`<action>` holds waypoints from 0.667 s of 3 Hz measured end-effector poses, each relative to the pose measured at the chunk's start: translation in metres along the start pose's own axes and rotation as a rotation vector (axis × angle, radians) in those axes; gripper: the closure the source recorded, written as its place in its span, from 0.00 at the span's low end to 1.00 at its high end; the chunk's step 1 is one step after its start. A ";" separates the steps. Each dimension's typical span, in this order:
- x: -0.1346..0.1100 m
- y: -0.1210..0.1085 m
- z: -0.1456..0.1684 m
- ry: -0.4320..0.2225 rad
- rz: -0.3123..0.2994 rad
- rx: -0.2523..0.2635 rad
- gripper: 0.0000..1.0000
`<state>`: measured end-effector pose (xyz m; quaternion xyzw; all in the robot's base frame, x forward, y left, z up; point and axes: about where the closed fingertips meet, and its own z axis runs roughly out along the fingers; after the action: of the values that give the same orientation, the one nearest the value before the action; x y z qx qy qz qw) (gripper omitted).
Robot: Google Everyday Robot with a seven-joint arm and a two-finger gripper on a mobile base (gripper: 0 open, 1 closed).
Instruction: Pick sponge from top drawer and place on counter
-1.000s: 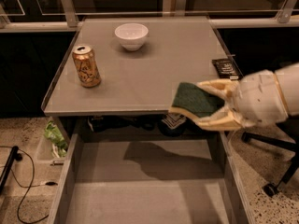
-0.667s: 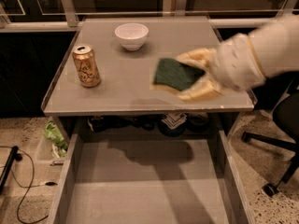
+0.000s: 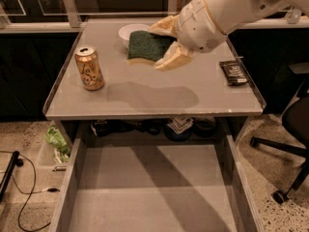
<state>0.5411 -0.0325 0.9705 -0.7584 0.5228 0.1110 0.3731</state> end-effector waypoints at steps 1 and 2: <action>0.036 -0.025 0.014 0.028 0.033 0.016 1.00; 0.082 -0.037 0.011 0.051 0.101 0.055 1.00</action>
Offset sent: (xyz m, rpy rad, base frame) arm 0.1053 -0.0944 -0.0558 0.0166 0.0358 -0.2368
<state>0.6111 -0.0768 0.9342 -0.7231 0.5727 0.0959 0.3742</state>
